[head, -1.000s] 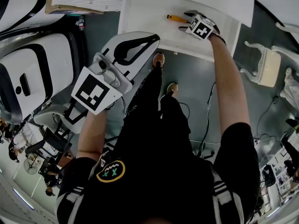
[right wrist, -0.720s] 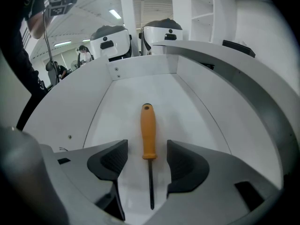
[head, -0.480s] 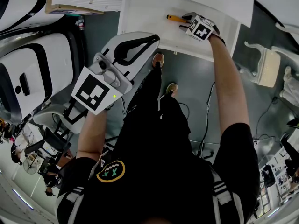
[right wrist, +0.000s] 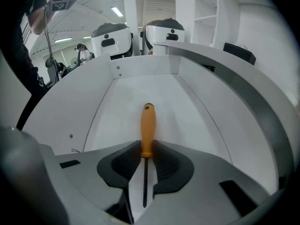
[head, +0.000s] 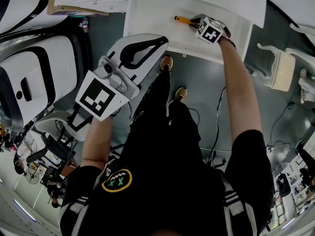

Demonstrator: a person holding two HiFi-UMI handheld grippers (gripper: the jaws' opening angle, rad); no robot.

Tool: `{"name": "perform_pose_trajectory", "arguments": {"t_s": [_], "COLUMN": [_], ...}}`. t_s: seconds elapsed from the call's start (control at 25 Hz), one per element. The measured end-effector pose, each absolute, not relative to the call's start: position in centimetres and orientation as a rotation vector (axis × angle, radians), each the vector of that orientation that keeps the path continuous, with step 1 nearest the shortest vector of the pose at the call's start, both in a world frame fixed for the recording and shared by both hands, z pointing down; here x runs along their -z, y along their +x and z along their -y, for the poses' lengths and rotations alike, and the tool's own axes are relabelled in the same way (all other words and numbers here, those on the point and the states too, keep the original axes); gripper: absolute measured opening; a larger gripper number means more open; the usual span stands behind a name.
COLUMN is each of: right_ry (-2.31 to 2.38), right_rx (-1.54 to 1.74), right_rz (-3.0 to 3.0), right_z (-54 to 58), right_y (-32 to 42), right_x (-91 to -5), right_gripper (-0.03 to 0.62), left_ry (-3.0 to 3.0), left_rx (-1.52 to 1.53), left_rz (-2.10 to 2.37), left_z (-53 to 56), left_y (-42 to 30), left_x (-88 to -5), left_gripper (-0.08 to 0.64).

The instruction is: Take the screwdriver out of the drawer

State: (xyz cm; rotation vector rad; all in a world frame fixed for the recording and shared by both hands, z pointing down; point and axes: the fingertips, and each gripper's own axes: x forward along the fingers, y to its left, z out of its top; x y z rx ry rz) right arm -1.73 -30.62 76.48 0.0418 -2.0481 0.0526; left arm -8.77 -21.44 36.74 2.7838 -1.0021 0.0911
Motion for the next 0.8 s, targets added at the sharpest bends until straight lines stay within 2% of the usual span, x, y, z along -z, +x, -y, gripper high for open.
{"name": "perform_pose_trajectory", "arguments": {"t_s": [0.8], "right_ry": [0.122], "right_rx": [-0.039], "right_rz": [2.142], "right_z": [31.1], "right_y": [-2.2], "right_x": [-71.8], "right_gripper": [0.100], "left_ry": [2.816], "left_rx": [-0.060], "left_rz": [0.984], "left_z": [20.8], "left_y": [-8.1], "left_x": [-35.5], "left_gripper": [0.020]}}
